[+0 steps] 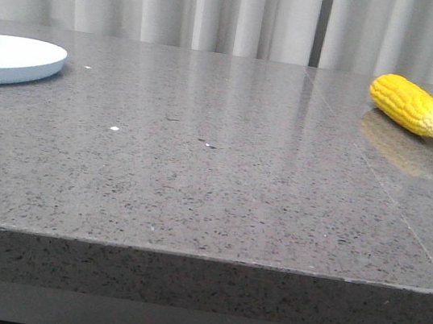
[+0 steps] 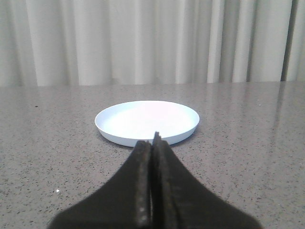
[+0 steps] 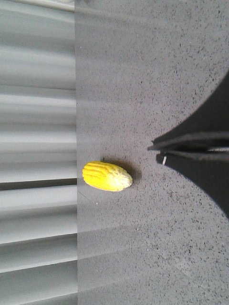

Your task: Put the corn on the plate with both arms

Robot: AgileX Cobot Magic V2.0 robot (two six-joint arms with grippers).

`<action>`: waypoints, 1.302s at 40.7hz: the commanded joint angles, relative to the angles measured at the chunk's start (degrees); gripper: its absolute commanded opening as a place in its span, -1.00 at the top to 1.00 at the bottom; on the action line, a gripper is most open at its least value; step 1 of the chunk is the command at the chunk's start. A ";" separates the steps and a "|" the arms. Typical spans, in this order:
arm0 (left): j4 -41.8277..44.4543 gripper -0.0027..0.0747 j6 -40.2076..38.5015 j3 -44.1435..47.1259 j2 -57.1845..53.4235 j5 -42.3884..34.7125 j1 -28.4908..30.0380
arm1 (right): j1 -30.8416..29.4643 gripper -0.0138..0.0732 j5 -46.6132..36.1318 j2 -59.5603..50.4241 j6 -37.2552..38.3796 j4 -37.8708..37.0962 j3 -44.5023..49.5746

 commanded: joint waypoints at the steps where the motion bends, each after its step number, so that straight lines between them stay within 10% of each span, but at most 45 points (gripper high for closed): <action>1: -0.02 0.98 -0.47 1.31 -0.89 -4.54 -0.33 | -0.31 0.88 -4.86 -0.98 -0.06 -0.23 -1.29; 36: -0.02 0.98 -0.47 0.43 -0.89 -10.87 -0.33 | -0.31 0.88 -7.42 -0.98 -0.06 -0.17 -4.43; 53: -0.02 0.98 -0.47 -25.31 5.39 0.73 -0.33 | -0.31 0.88 9.26 6.91 -0.06 -0.17 -25.91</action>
